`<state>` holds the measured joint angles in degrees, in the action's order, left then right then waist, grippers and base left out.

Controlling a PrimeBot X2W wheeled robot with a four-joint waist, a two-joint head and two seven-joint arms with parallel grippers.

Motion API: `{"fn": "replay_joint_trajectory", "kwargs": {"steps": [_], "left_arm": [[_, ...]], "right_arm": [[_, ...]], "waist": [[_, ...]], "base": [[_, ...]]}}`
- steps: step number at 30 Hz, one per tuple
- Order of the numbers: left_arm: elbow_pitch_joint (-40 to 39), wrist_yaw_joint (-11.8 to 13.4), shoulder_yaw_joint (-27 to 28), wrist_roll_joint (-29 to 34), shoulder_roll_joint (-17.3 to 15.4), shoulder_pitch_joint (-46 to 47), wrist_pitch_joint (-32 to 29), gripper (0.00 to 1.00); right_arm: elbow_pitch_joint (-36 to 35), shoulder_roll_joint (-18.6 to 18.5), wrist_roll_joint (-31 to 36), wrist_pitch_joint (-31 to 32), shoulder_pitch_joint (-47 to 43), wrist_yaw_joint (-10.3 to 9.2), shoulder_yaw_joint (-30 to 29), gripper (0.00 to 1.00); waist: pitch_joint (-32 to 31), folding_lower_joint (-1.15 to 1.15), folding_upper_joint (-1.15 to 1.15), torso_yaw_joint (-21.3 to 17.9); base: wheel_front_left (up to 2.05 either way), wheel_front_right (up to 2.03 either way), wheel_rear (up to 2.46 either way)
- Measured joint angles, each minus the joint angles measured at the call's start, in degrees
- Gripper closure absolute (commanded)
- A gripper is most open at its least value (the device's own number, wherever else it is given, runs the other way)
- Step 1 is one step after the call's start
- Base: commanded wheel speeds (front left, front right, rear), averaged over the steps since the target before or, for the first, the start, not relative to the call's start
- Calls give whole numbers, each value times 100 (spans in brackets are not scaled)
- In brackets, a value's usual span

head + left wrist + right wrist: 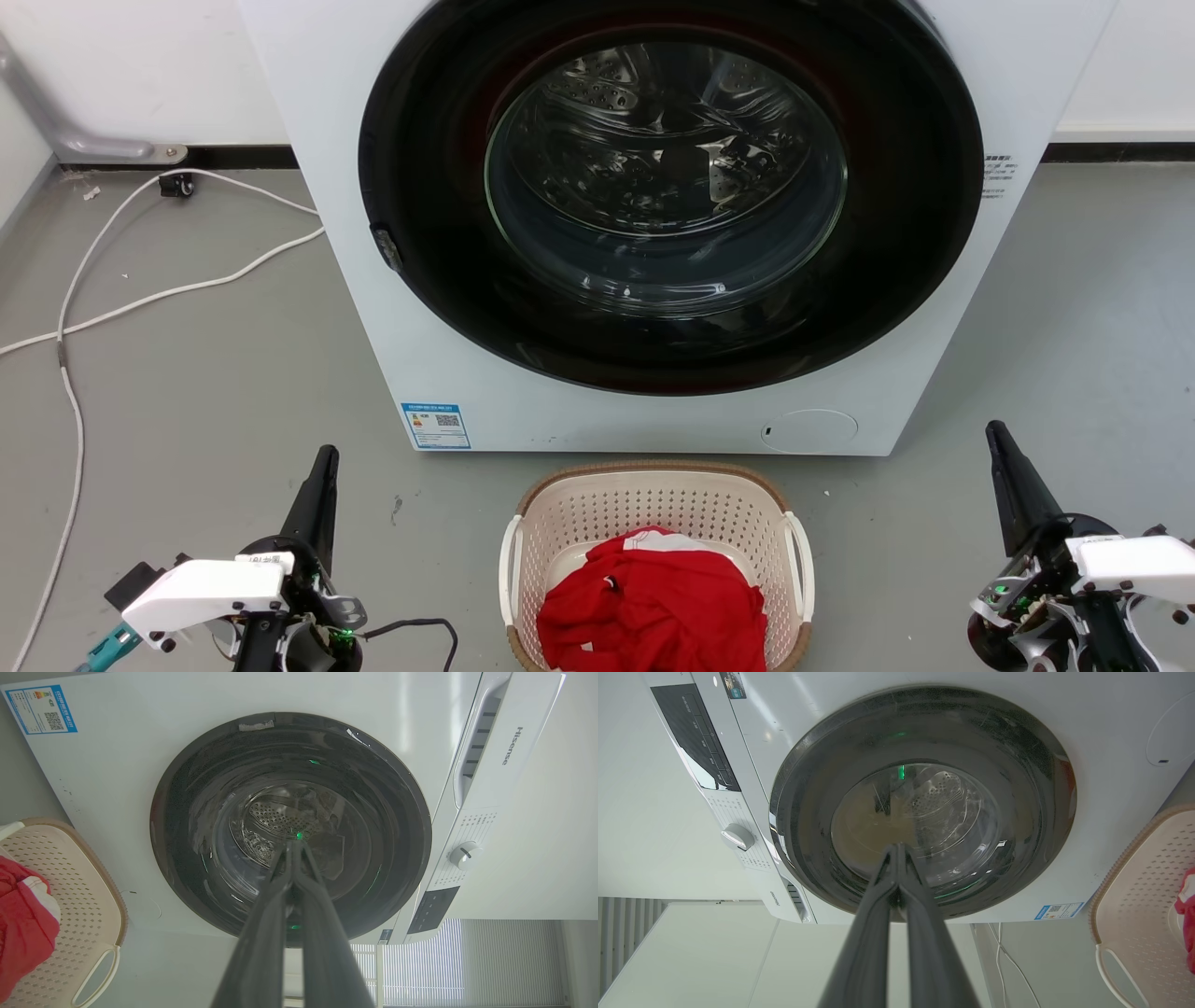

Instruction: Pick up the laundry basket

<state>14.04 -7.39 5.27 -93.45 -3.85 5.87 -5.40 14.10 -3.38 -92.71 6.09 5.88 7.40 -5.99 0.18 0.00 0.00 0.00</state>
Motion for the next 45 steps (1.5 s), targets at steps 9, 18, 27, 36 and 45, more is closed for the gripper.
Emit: {"fn": "replay_joint_trajectory", "kwargs": {"steps": [9, 18, 27, 36, 45], "left_arm": [[1, 0, 14, 4, 9, 1, -16, 100], [2, 0, 29, 36, 18, 1, -26, 100], [2, 0, 41, 43, 29, 2, -33, 100], [90, 4, 43, 43, 49, -55, -47, 0], [55, 7, -140, 89, 82, -161, 162, 0]], "right_arm": [[0, 3, 1, 1, 1, 0, -7, 100], [0, 8, 1, 2, 1, 0, -12, 100], [0, 10, 3, 7, 1, 0, -18, 100], [81, 20, 15, 5, -59, 0, -13, 0], [76, 35, 152, -203, -174, -1, 142, 0]], "waist": [[0, 0, 0, 0], [0, 0, 0, 0], [0, 0, 0, 0], [0, 0, 0, 0], [6, 0, 0, -1]], "base": [[0, 0, 0], [0, 0, 0], [0, 0, 0], [0, 0, 0], [0, 0, 0]]}}
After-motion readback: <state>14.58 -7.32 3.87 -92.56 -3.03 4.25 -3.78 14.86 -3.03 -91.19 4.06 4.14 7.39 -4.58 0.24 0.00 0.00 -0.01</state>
